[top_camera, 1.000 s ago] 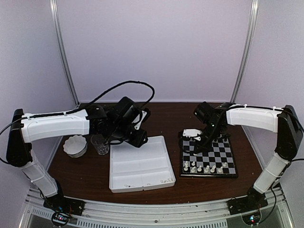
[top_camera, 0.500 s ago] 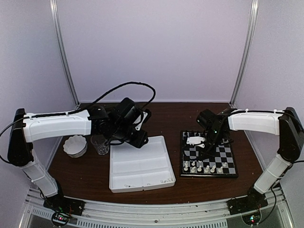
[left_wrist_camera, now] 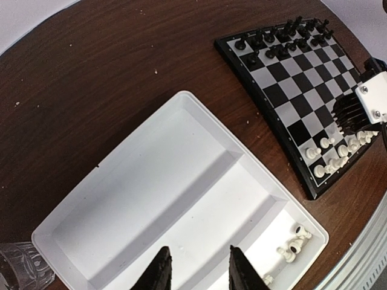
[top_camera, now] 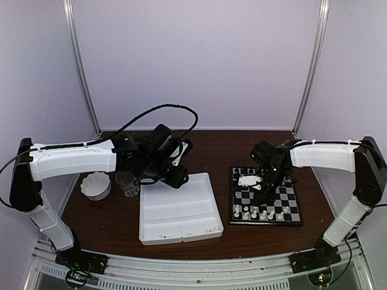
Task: Set up the chess pieces on the board
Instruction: Place the pawn at c2.
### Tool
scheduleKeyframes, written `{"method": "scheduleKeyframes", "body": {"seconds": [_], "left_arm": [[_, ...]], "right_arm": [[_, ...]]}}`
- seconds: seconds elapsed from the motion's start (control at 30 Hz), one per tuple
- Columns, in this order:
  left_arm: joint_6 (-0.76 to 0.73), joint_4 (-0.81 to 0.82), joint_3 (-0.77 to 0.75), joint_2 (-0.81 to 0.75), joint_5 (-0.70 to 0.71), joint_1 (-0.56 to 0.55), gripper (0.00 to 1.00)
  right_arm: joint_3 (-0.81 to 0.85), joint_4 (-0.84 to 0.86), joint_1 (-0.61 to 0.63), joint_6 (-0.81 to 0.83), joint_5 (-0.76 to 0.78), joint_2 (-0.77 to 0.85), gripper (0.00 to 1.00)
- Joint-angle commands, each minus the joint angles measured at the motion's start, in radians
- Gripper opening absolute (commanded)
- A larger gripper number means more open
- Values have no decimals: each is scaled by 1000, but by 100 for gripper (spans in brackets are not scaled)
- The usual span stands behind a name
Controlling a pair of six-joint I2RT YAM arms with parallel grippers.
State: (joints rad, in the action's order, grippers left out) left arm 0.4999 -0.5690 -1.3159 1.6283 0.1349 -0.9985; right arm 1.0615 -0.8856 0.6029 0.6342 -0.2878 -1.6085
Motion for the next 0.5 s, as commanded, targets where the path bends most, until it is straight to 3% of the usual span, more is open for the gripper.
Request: {"method": "scheduleKeyframes", "body": {"seconds": [0.0,0.33,0.47], "left_arm": [[2,35,-2,-1,10,-1,33],[3,35,10,-4,13,-1,33],[-2,32,16,-9,17,-1,34]], "right_arm": [[-8,0,6,13,-7,-16,13],[0,-1,6,8,-21,-35,14],[9,-17,6,1,-29,3,20]]}}
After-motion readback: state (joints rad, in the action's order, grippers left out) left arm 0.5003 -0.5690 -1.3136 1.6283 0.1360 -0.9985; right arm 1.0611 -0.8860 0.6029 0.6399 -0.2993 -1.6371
